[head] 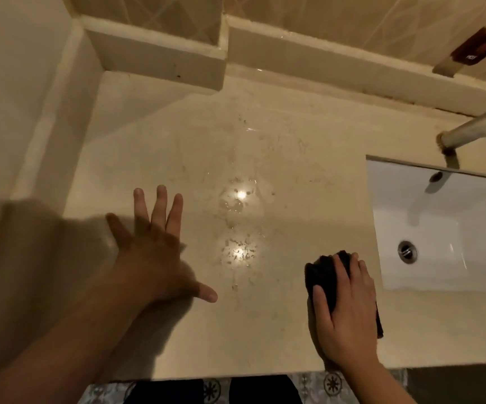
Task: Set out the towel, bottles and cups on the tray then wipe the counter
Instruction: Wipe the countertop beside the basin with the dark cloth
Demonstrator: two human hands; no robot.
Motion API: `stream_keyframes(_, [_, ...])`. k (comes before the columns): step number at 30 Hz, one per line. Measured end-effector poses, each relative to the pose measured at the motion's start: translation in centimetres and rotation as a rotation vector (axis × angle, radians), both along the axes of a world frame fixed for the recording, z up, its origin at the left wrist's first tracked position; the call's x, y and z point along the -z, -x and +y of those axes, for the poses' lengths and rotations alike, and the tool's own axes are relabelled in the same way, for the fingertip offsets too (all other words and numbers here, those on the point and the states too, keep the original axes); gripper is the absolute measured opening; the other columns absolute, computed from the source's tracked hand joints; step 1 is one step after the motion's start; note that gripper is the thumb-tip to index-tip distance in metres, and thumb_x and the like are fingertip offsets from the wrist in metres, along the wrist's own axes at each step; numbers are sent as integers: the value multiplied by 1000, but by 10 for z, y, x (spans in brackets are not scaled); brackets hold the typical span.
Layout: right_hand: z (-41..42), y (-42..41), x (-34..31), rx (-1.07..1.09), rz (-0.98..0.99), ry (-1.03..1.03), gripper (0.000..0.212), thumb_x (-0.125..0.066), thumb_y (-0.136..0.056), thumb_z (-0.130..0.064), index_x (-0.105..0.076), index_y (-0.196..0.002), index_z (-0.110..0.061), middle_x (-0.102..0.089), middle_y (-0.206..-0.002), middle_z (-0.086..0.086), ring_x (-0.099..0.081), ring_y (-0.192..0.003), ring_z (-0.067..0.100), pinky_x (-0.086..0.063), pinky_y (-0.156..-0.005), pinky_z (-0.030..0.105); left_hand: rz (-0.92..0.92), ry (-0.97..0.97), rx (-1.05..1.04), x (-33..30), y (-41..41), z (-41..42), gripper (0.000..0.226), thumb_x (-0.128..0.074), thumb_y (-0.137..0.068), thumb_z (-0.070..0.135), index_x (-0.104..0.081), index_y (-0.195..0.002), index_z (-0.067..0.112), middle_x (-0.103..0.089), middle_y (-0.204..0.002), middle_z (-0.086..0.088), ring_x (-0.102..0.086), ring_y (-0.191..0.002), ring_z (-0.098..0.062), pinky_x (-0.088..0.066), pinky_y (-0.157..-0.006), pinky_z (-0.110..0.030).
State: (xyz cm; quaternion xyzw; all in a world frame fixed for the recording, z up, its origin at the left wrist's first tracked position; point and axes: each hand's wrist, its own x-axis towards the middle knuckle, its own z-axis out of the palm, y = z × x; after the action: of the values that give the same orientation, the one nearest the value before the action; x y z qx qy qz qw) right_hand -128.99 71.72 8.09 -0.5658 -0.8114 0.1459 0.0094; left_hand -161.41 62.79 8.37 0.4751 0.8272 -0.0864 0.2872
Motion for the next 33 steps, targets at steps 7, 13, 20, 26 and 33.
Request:
stream_keyframes(7, [67,55,8,85,-26,-111,67,-29,-100,-51,-31,-155,-12,-23,-164,19,-20,-150,36,-17,-122,53,-54,29,30,5,5,0,179,-32,1,106,52,-132,21,60,-139,-7,55,-126,-40,11,-104,-78])
stream_keyframes(13, [91,127,13,-67,-5,-160,61,-30,-103,-43,-34,-154,-11,-25,-163,20,-21,-150,35,-16,-122,51,-52,39,25,2,5,2,185,-47,2,101,52,-133,22,60,-139,-4,56,-125,-39,14,-101,-76])
stream_keyframes(20, [25,169,17,-313,66,-97,61,-30,-103,-45,-28,-158,-18,-18,-167,13,-11,-154,29,-8,-125,47,-50,50,-9,0,4,7,183,-47,5,99,56,-127,27,64,-135,-2,60,-121,-36,20,-101,-75])
stream_keyframes(26, [-5,95,18,-455,52,-21,60,-27,-105,-47,-22,-160,-25,-14,-169,4,-6,-156,20,-4,-125,41,35,38,-37,2,-1,7,187,-43,9,101,48,-137,28,47,-150,0,45,-136,-36,6,-108,-76])
stream_keyframes(33, [36,11,6,-242,-6,0,62,-29,-102,-49,-30,-158,-22,-17,-168,7,-14,-155,24,-11,-124,42,55,-79,18,-3,39,17,174,-39,-1,107,29,-147,42,33,-159,7,31,-145,-30,4,-108,-74])
